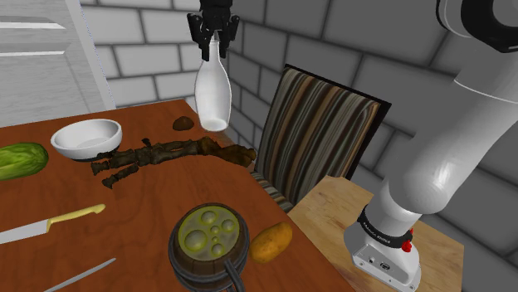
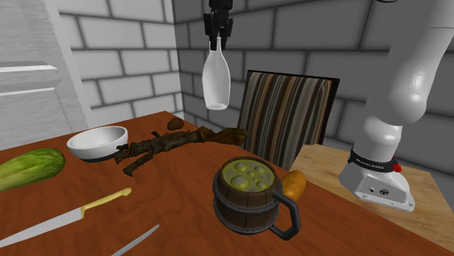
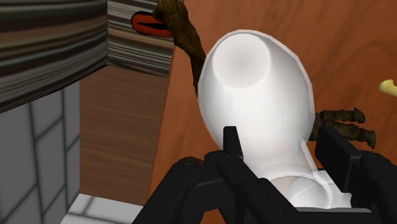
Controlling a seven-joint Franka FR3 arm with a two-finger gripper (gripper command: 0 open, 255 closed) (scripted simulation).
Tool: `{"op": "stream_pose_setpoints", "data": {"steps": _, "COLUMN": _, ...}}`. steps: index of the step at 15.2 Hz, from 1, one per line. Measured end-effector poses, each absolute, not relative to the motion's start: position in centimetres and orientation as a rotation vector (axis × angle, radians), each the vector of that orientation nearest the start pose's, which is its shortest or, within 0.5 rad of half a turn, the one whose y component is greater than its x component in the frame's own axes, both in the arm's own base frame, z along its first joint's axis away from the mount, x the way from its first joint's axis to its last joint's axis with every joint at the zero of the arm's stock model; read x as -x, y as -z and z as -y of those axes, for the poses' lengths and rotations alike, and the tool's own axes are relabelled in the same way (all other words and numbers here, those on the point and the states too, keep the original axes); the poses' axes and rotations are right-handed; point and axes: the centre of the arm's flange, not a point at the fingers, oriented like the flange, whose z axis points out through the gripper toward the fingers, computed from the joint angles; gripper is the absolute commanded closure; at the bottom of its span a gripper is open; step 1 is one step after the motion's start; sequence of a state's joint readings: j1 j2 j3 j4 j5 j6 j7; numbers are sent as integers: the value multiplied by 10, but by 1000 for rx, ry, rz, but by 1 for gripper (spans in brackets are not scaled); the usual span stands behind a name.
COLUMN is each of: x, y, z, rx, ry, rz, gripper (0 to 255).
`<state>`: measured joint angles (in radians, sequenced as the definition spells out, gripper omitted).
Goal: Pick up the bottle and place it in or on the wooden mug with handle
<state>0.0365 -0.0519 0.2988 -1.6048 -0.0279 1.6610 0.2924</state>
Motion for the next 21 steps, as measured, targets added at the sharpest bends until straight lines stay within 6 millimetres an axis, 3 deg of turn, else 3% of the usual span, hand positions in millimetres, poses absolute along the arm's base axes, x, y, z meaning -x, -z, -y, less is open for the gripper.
{"op": "stream_pose_setpoints", "data": {"steps": 9, "x": -435, "y": -678, "z": -249, "rx": 3144, "ry": 180, "rz": 73, "gripper": 255}}
{"op": "stream_pose_setpoints", "data": {"steps": 21, "x": -309, "y": -716, "z": -340, "rx": 3144, "ry": 180, "rz": 73, "gripper": 255}}
